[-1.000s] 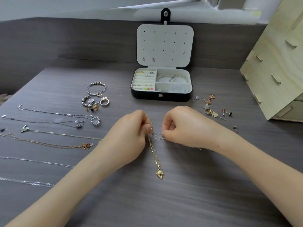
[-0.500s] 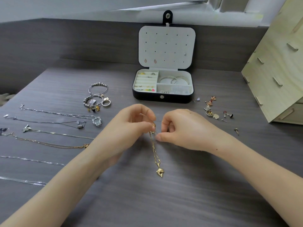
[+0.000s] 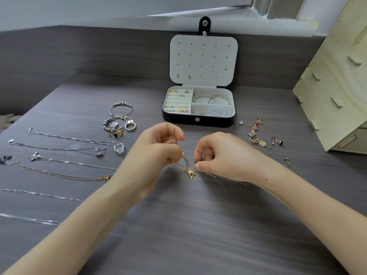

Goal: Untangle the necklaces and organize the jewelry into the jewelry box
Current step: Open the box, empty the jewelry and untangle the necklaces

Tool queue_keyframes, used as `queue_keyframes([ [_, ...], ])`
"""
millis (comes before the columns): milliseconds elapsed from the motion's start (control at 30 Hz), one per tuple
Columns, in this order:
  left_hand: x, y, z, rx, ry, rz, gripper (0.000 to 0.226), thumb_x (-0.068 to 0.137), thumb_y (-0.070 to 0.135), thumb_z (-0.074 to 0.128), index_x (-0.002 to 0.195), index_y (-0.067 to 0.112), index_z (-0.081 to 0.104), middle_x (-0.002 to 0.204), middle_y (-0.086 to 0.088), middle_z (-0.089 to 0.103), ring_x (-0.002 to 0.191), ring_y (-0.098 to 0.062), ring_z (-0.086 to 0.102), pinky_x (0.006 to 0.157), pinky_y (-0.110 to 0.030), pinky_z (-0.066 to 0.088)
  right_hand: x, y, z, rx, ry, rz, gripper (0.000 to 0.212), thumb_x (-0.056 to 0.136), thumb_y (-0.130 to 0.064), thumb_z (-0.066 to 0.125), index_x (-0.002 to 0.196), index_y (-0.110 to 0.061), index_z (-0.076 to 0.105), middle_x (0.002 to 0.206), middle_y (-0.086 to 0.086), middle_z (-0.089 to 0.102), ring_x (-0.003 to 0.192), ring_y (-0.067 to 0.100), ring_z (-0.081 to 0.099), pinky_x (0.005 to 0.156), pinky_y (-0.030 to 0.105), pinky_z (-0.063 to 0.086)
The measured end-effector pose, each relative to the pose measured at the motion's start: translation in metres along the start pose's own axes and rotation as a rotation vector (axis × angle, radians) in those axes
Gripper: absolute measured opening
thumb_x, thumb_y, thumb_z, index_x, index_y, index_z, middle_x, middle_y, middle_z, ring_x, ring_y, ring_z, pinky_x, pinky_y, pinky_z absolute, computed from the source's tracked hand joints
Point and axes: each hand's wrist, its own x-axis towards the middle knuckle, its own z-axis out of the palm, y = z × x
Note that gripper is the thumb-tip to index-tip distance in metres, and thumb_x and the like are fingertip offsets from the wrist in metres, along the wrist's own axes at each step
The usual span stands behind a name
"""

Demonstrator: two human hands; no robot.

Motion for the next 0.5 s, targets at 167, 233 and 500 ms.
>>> queue_keyframes([
  [167,0.002,-0.008,0.001,0.283,0.136,0.166,0.019,0.059,0.009,0.047,0.073,0.021,0.054,0.053,0.012,0.031,0.055,-0.013,0.028,0.059,-0.034,0.030,0.000,-0.002,0.001,-0.020,0.007,0.019,0.013,0.082,-0.025,0.061,0.069,-0.027,0.061,0.060,-0.014,0.050,0.059,0.000,0.045,0.054,0.015,0.034],
  [233,0.002,-0.009,-0.001,0.306,0.147,0.181,0.015,0.064,0.011,0.051,0.073,0.023,0.054,0.053,0.012,0.032,0.054,-0.013,0.030,0.058,-0.032,0.031,0.000,-0.003,0.001,-0.027,0.010,0.040,0.014,0.081,-0.024,0.058,0.068,-0.026,0.059,0.061,-0.014,0.051,0.061,0.002,0.046,0.056,0.018,0.036],
  [500,0.004,-0.013,-0.009,0.556,0.252,0.244,0.038,0.066,-0.016,0.053,0.072,0.021,0.052,0.050,0.012,0.035,0.046,-0.007,0.031,0.046,-0.016,0.025,-0.001,-0.007,0.004,-0.059,0.055,0.089,0.009,0.080,-0.025,0.056,0.073,-0.020,0.059,0.076,-0.009,0.055,0.091,0.016,0.055,0.071,0.026,0.040],
])
